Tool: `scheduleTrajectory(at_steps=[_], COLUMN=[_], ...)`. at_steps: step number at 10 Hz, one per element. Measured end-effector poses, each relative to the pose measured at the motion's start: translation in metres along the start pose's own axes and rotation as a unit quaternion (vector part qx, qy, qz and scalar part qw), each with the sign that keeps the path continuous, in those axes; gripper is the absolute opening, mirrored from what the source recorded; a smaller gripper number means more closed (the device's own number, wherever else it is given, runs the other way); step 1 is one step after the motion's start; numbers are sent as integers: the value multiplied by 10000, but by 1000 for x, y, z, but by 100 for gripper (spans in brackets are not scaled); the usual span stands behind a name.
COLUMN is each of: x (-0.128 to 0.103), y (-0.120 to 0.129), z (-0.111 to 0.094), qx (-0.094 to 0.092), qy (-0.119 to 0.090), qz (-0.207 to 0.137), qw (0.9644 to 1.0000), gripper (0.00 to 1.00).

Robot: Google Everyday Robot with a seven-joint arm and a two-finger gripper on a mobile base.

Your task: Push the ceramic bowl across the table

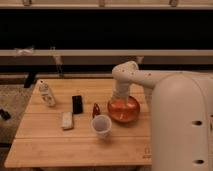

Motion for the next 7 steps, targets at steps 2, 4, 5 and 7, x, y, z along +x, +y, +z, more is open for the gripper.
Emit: scheduleTrajectory(at_steps=[2,4,5,7], x=[-6,-9,-10,-13], y=[-8,-13,-12,-5], z=[11,18,22,26], qx=[5,46,58,46], qy=[48,121,159,191], qz=[132,206,196,150], qw=[9999,9997,9997,9997], gripper=[65,65,65,65])
